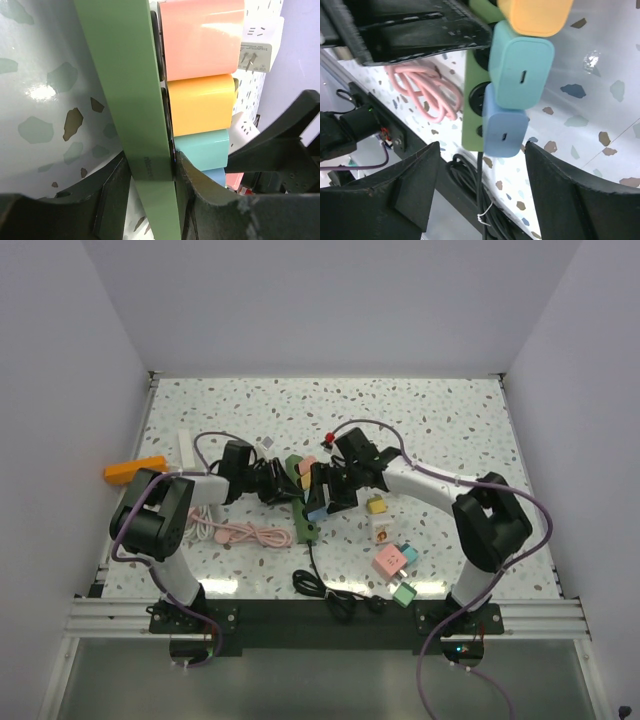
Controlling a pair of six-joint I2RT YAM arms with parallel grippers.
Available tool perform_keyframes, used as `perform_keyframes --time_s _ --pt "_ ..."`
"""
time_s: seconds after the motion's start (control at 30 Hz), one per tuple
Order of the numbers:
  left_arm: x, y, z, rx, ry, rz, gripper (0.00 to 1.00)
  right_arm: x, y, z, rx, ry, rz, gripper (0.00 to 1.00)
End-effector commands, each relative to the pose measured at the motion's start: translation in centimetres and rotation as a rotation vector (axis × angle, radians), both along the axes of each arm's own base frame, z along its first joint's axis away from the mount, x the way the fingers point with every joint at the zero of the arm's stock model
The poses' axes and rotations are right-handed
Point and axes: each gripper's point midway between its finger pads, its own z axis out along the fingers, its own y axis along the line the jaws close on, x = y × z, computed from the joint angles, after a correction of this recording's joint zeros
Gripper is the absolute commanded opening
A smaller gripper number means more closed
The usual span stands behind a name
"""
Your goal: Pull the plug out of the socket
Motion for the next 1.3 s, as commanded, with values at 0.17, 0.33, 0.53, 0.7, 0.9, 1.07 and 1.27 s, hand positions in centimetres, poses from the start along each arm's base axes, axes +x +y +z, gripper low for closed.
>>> perform_keyframes --time_s 0.17,0.33,0.53,0.7,0.9,1.07,1.27 --pt "-0.1 2.1 -3.0 0.160 0.014 0.038 0.00 1.0 -0.1 -3.4 -0.063 -0.014 0.011 0.61" --pt "-0.4 2.3 -3.2 0.167 0.020 0.038 0.00 1.9 1.0 -3.7 -0.024 -0.014 -0.007 0.24" --pt "-0.7 3.3 -4.0 0.234 0.037 0.052 0.00 1.0 -1.9 -0.3 -0.062 -0.062 -0.023 0.00" --pt "-1.2 4.7 -5.3 0.326 0.077 0.071 0.00 1.1 -6.0 3.1 -0.014 -0.117 -0.118 0.00" --pt "-1.6 5.1 -6.4 0.349 0.109 0.065 0.00 0.6 -7.0 2.2 -0.013 -0.079 -0.089 0.00" --pt "-1.2 4.6 -5.7 0.323 0.094 0.064 0.00 1.3 -11.2 -0.2 -0.233 -0.071 -0.193 0.00" --pt "-0.4 3.7 -4.2 0.274 0.062 0.057 0.00 1.6 -14.3 -0.6 -0.375 -0.093 -0.251 0.50"
